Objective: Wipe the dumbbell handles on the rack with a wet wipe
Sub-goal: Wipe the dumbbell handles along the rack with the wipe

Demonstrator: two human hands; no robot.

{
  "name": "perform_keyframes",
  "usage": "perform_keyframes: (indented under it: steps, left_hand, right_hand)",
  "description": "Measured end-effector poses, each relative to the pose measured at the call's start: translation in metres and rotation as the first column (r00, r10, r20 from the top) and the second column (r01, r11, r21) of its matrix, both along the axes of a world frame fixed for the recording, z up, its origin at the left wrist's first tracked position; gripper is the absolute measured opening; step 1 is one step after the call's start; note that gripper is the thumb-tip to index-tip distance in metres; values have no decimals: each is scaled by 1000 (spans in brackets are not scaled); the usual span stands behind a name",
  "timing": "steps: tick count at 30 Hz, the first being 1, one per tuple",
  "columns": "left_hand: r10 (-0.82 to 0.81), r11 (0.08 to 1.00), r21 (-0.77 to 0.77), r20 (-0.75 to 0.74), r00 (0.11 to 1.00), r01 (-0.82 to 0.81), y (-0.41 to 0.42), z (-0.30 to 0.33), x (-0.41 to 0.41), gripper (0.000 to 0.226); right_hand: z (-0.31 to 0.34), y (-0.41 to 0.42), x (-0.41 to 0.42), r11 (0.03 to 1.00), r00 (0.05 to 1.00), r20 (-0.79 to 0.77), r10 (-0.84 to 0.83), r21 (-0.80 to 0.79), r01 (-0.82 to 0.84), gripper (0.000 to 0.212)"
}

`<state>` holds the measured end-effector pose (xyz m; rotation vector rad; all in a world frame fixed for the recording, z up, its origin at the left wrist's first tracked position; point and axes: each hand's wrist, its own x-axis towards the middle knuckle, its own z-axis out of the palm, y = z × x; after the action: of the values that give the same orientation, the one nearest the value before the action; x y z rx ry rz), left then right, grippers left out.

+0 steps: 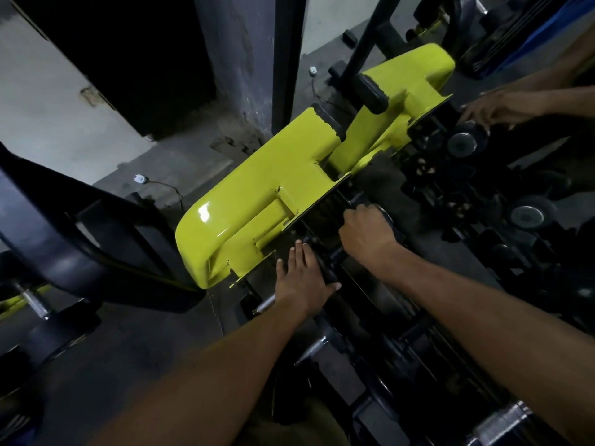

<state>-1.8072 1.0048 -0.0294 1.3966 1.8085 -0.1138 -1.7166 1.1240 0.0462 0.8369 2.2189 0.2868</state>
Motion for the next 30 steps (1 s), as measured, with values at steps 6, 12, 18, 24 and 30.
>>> perform_keyframes:
  steps: [6,12,18,24,30]
  left_hand:
    - [-8,1000,2,-7,1000,8,0,2,0,113]
    - [-23,999,22,-4,1000,23,-2,-1,-1,112]
    - [2,1000,-2,16,1000,-2,0,1,-1,102]
    - [-28,1000,11,8,1000,28,-2,0,-2,110]
    - [-66,998,15,-4,998,66,-1,0,-3,108]
  right_hand:
    - [-6,3,3,995,996,-8,-88,-55,87,33]
    - [-20,-16,-18,859,907,-146,-396,-407,310,27]
    - [-29,-53,11,797,654,-473,-590,-472,378,26]
    - [-42,-79,39,604,177,-620,-764,-592,533,26]
    - [-55,-86,25,207,-264,-523,-810,-678,705,9]
